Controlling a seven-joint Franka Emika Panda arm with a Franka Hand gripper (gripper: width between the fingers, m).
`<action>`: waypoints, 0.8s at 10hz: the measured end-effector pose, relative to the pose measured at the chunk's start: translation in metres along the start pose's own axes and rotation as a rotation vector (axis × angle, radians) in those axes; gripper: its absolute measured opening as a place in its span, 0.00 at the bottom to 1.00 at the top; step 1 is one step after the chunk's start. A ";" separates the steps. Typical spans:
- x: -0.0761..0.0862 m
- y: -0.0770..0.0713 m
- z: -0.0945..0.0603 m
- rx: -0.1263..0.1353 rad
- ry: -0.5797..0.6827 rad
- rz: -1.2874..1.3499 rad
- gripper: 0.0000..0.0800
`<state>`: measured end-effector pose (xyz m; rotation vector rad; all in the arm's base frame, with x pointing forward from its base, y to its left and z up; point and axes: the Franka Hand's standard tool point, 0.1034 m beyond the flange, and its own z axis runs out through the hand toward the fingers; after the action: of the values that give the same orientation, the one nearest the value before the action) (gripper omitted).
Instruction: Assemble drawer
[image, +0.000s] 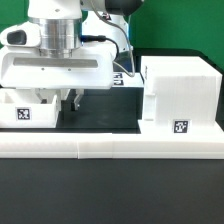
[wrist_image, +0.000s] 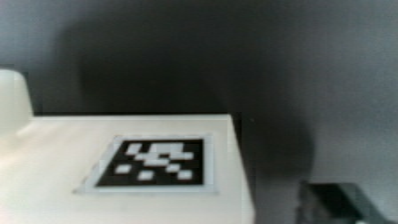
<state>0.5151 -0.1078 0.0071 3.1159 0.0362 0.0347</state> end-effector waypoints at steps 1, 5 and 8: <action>0.000 0.000 0.000 0.000 0.000 0.000 0.31; 0.000 0.000 0.000 0.000 0.000 0.000 0.05; 0.000 0.000 0.000 0.000 0.000 0.000 0.05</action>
Offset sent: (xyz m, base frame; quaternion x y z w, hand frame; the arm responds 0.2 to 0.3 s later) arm 0.0000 0.0000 0.0000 0.0000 0.0000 0.0000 1.0000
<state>0.5152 -0.1079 0.0072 3.1158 0.0362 0.0349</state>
